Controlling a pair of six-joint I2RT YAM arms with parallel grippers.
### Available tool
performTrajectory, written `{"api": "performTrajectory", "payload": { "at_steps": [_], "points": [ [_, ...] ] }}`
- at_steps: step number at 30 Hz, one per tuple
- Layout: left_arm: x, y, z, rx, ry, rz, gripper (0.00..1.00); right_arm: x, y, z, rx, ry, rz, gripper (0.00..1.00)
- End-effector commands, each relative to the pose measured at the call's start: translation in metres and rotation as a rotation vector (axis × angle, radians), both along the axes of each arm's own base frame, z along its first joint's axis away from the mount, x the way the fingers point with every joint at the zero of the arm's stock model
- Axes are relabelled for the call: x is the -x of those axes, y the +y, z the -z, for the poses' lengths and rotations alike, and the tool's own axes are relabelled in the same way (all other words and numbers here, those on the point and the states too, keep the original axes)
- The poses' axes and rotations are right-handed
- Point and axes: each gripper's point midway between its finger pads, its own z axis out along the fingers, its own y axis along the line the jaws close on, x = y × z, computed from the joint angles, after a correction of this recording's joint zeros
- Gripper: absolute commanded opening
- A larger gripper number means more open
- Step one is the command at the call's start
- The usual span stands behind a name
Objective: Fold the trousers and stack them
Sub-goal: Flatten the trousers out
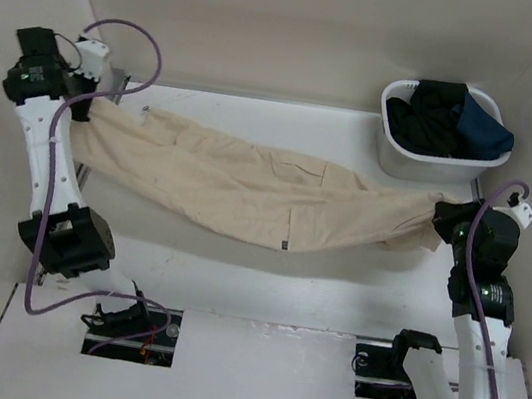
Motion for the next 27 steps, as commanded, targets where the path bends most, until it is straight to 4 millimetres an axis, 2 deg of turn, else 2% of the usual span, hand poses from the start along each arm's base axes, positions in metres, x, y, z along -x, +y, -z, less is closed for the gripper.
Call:
{"api": "performTrajectory", "payload": {
  "at_steps": [1,3,7,9,10,11,12,13,16,18,19,22,24,27],
  "points": [
    [-0.014,-0.014,0.105,0.034,0.323,0.111,0.05,0.002,0.000,-0.009,0.007,-0.019,-0.007,0.00],
    [-0.030,-0.001,0.148,0.043,0.417,0.084,0.05,0.000,0.002,-0.002,0.002,-0.002,-0.014,0.00],
    [-0.061,0.021,0.217,0.092,0.519,0.019,0.07,-0.004,0.001,0.011,0.005,0.035,-0.008,0.00],
    [-0.081,0.033,0.240,0.104,0.524,-0.043,0.15,-0.006,0.000,0.019,0.004,0.055,-0.003,0.00],
    [-0.091,0.040,0.244,0.108,0.510,-0.078,0.26,-0.007,-0.001,0.023,0.006,0.065,-0.002,0.00],
    [-0.096,0.042,0.243,0.110,0.495,-0.092,0.35,-0.008,-0.001,0.026,0.008,0.076,-0.002,0.00],
    [-0.101,0.044,0.232,0.120,0.457,-0.112,0.47,-0.008,0.001,0.029,0.009,0.084,-0.010,0.00],
    [-0.104,0.044,0.219,0.124,0.414,-0.123,0.52,-0.009,0.000,0.031,0.010,0.092,-0.010,0.00],
    [-0.103,0.039,0.169,0.123,0.257,-0.130,0.58,-0.010,0.002,0.033,0.014,0.105,-0.023,0.00],
    [-0.092,0.036,0.149,0.098,0.184,-0.130,0.63,-0.009,0.002,0.036,0.016,0.116,-0.025,0.00],
    [-0.083,0.032,0.146,0.094,0.175,-0.126,0.64,-0.009,0.002,0.038,0.019,0.123,-0.024,0.00],
    [-0.047,0.017,0.163,0.124,0.234,-0.107,0.63,-0.008,0.000,0.038,0.023,0.130,-0.016,0.00],
    [-0.022,0.008,0.185,0.164,0.300,-0.092,0.62,-0.008,0.000,0.036,0.024,0.124,-0.015,0.00],
    [0.000,0.004,0.216,0.186,0.381,-0.090,0.61,-0.008,-0.002,0.035,0.028,0.123,-0.003,0.00]
  ]
}}
